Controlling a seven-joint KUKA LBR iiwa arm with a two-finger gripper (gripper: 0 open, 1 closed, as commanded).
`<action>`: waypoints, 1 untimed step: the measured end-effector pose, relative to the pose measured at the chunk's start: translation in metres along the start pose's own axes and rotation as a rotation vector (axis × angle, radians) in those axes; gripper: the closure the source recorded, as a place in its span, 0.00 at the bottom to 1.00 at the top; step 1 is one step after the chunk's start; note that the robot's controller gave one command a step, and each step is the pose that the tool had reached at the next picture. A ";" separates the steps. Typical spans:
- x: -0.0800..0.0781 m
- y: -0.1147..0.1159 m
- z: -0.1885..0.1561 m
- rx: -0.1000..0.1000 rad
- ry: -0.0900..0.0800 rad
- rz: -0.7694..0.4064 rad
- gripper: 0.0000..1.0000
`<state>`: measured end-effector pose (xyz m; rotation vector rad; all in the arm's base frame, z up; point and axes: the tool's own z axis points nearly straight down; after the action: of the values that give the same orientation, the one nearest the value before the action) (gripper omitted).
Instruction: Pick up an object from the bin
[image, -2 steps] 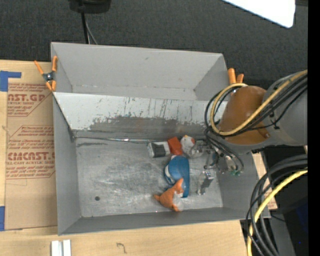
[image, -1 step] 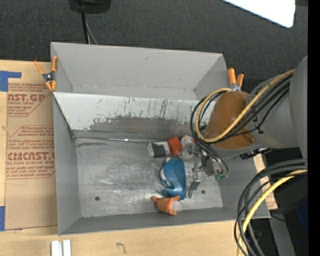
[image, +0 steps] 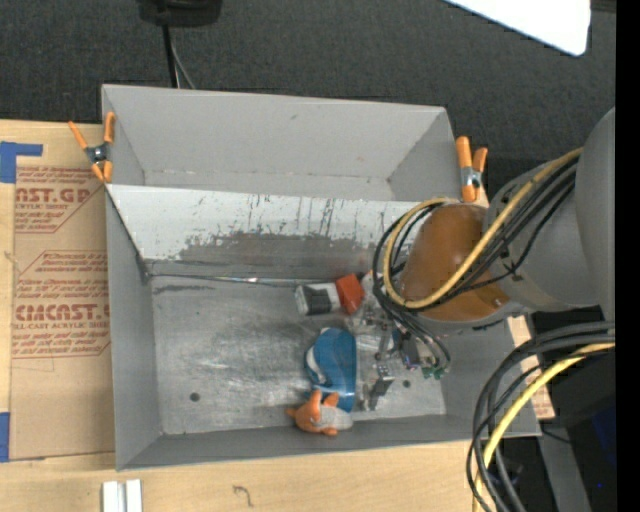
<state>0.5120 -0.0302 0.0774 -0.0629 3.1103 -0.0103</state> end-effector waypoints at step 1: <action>-0.001 0.025 0.000 -0.008 0.029 -0.134 0.00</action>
Offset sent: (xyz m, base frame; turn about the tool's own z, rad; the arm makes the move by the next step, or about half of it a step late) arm 0.0094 0.0594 -0.0074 0.0486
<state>0.5121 -0.0051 0.0775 -0.2733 3.1282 -0.0026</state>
